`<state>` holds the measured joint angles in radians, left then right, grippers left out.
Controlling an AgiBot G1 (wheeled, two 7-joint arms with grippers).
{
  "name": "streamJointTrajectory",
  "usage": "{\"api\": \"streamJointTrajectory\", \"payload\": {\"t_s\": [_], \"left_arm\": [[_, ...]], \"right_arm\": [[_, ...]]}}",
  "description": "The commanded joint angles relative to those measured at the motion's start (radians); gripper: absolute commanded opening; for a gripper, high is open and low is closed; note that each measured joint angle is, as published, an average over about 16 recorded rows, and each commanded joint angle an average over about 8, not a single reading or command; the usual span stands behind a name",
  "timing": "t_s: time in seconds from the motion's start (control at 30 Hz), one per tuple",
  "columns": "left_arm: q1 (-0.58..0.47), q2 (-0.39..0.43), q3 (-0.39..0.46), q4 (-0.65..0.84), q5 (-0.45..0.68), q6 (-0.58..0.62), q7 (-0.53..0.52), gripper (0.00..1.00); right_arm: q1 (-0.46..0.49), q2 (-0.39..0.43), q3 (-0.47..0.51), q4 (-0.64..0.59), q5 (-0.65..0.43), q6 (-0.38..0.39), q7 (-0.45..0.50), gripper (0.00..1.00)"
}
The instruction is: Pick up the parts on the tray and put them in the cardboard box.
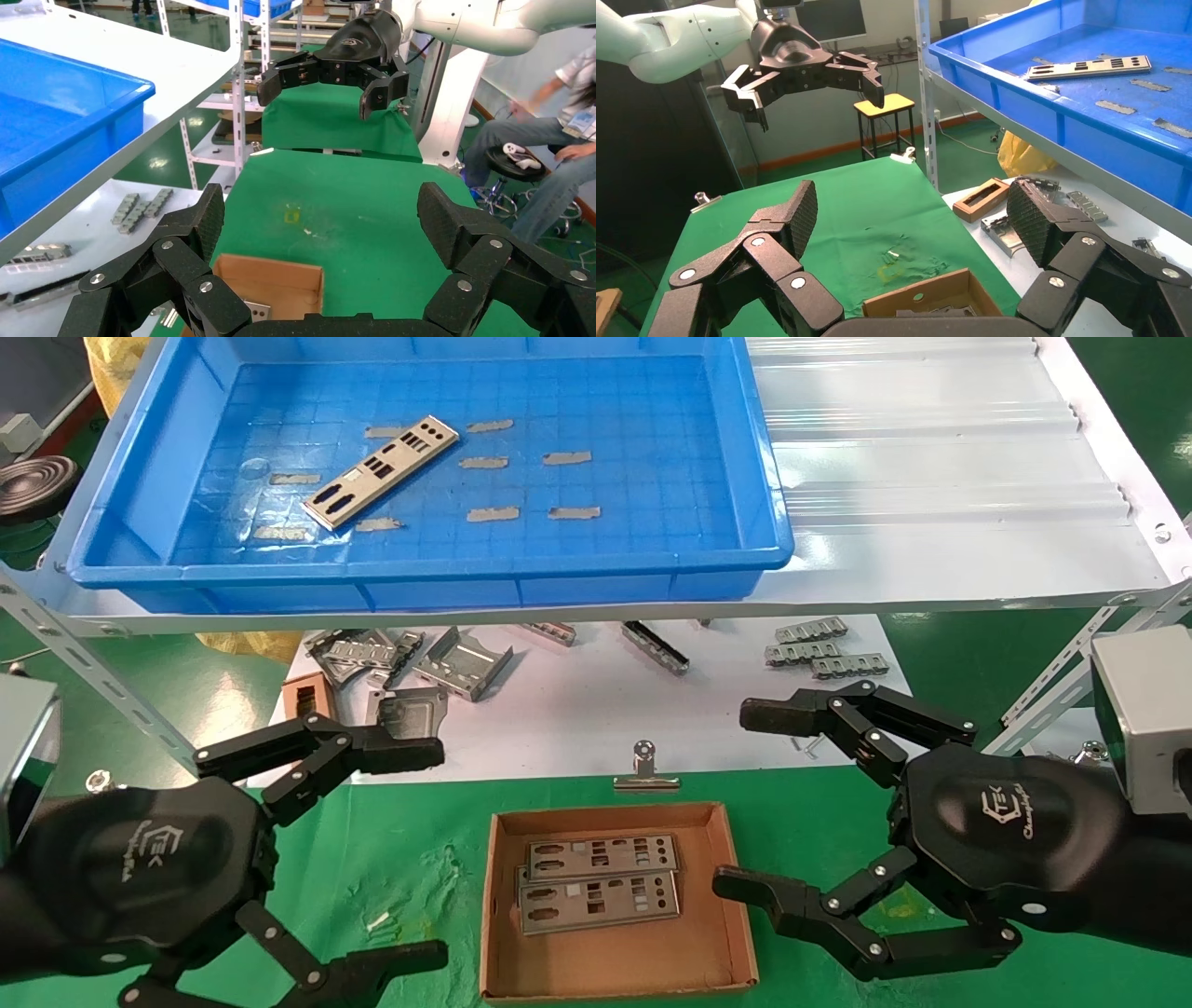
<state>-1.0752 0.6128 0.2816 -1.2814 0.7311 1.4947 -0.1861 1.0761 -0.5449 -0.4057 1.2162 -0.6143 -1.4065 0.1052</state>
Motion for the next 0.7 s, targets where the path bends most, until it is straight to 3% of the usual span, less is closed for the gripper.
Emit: {"api": "streamJointTrajectory", "payload": {"t_s": [0.03,0.7], "left_arm": [[0.0,0.0,0.0,0.0,0.0,0.0,0.0,1.0],[0.0,0.0,0.0,0.0,0.0,0.0,0.0,1.0]], "right_arm": [[0.0,0.0,0.0,0.0,0.0,0.0,0.0,1.0],[0.0,0.0,0.0,0.0,0.0,0.0,0.0,1.0]]}}
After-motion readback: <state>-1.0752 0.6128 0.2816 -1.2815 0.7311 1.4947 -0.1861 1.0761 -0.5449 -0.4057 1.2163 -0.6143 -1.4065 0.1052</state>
